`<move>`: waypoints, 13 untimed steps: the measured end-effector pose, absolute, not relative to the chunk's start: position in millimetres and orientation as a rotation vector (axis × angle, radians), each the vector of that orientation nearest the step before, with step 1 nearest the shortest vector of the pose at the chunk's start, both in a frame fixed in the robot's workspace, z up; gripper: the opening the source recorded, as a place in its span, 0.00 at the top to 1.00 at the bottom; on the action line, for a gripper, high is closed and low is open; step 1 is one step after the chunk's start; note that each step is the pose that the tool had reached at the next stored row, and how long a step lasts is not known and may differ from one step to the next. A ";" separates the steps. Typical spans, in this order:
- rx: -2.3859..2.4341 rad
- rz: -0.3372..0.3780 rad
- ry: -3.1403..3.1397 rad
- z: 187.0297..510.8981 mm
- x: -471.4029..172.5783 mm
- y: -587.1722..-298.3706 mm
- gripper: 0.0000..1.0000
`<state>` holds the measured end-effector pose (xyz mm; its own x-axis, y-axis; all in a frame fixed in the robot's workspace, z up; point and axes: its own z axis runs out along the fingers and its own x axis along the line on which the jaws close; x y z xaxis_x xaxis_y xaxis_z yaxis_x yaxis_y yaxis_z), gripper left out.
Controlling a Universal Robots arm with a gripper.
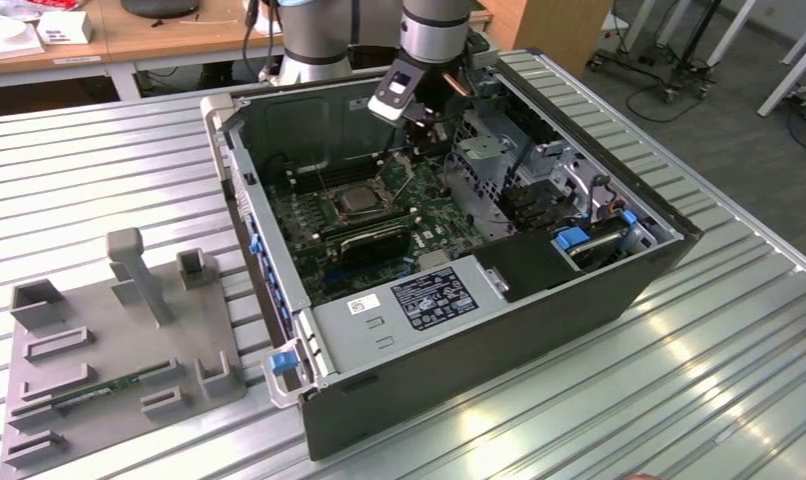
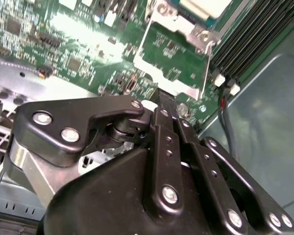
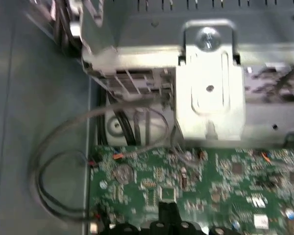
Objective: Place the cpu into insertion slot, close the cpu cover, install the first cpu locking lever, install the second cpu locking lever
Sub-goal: 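Close the cpu cover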
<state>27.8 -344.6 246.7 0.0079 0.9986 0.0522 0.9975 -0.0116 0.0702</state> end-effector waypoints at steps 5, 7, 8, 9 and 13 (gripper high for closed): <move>2.215 0.147 2.194 245.8 6.6 -344.7 0.89; 2.212 0.152 2.191 245.4 -2.6 -344.6 0.89; 2.211 0.155 2.190 245.1 -7.1 -344.6 0.89; 2.209 0.157 2.189 244.9 -11.6 -344.6 0.89; 2.206 0.165 2.186 244.0 -27.1 -344.6 0.89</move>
